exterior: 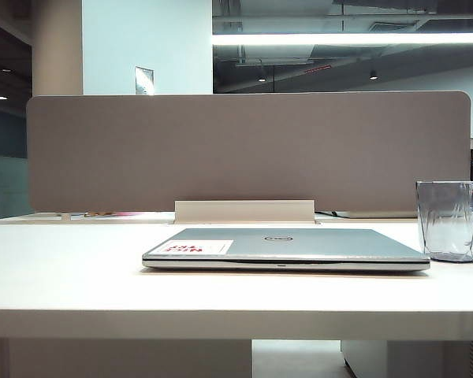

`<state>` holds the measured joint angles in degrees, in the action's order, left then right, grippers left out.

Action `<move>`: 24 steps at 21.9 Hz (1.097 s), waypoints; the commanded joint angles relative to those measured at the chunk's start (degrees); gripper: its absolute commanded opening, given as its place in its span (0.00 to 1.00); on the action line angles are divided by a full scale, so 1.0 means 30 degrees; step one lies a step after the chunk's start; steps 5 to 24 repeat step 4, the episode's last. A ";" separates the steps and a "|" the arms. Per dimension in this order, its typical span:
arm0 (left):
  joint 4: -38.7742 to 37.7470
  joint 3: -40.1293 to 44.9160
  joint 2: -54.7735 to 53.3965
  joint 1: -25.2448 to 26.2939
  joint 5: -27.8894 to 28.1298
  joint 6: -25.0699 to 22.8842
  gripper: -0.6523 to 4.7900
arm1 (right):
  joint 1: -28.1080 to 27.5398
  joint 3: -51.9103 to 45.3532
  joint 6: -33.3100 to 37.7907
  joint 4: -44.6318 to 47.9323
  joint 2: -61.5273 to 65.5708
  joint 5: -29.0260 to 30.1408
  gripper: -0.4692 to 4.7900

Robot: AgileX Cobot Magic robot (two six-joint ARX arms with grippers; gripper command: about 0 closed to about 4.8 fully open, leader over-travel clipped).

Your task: Pick up the water cup and place it on the right side of the laptop.

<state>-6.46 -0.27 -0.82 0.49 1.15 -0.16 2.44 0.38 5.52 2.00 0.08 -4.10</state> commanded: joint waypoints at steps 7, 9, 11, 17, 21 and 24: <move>0.0175 -0.0058 0.0007 -0.0022 0.0044 0.0058 0.11 | 0.0000 -0.0117 -0.0066 0.0204 -0.0029 -0.0095 0.07; 0.0175 -0.0058 0.0007 -0.0022 0.0044 0.0058 0.11 | 0.0000 -0.0117 -0.0066 0.0204 -0.0029 -0.0095 0.07; 0.0175 -0.0058 0.0007 -0.0022 0.0044 0.0058 0.11 | 0.0000 -0.0117 -0.0066 0.0204 -0.0029 -0.0095 0.07; 0.0175 -0.0058 0.0007 -0.0022 0.0044 0.0058 0.11 | 0.0000 -0.0117 -0.0066 0.0204 -0.0029 -0.0095 0.07; 0.0175 -0.0058 0.0007 -0.0022 0.0044 0.0058 0.11 | 0.0000 -0.0117 -0.0066 0.0204 -0.0029 -0.0095 0.07; 0.0175 -0.0058 0.0007 -0.0022 0.0044 0.0058 0.11 | 0.0000 -0.0117 -0.0066 0.0204 -0.0029 -0.0095 0.07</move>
